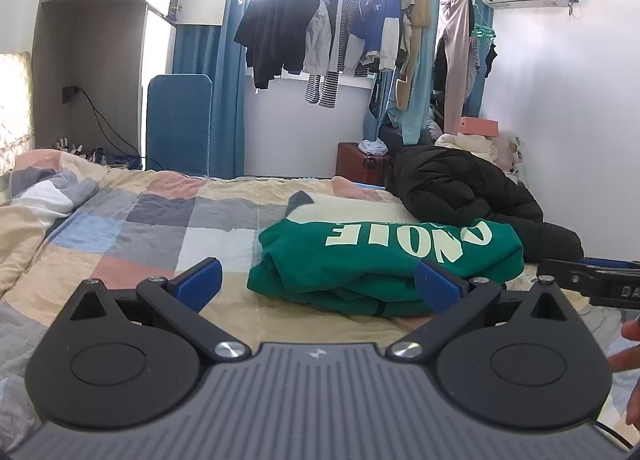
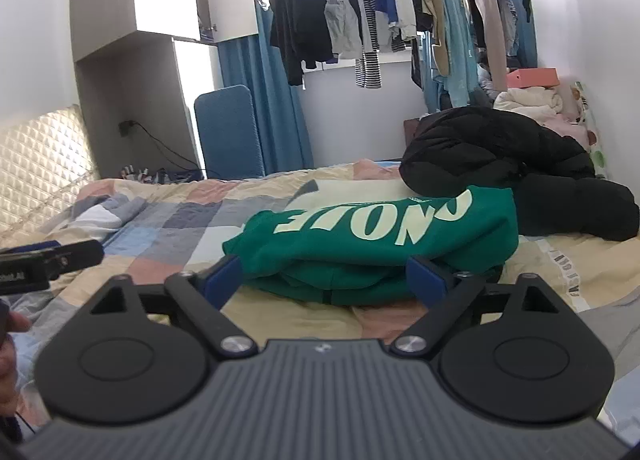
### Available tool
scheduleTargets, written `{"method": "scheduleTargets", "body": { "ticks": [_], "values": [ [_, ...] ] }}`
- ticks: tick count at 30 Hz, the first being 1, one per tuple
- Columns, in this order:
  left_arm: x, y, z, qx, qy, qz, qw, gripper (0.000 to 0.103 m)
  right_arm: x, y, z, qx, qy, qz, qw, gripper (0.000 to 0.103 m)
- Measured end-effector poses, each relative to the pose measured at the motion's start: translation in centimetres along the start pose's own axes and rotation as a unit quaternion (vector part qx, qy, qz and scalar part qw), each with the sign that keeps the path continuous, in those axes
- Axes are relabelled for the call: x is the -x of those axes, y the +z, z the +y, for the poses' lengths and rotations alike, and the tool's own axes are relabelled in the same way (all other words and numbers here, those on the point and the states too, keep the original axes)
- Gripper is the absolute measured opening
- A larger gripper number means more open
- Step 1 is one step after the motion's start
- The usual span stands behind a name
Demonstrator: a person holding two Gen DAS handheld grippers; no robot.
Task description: Fold large clothes
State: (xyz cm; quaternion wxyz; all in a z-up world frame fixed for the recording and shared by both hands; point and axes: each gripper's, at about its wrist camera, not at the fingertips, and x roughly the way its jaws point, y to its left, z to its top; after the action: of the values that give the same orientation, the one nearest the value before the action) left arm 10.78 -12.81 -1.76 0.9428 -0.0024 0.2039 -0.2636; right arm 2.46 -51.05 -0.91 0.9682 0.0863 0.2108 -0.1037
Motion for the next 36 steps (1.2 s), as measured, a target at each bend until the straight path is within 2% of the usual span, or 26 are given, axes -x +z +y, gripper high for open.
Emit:
{"method": "scheduleTargets", "body": {
  "ticks": [5,16,36],
  "values": [
    [-0.05,-0.03,0.0,0.002,0.0,0.001,1.0,0.103,0.17,0.14,0.09,0.004,-0.004,-0.011,1.0,0.103],
    [-0.49,-0.22,-0.52,-0.004,0.007,0.01,0.9999,0.103,0.42,0.0,0.35,0.007,-0.006,-0.007,1.0,0.103],
    [-0.49,-0.18,-0.41,-0.008,0.006,0.004,0.9999,0.103,0.53,0.22,0.18,0.011,-0.007,-0.008,1.0,0.103]
  ]
}}
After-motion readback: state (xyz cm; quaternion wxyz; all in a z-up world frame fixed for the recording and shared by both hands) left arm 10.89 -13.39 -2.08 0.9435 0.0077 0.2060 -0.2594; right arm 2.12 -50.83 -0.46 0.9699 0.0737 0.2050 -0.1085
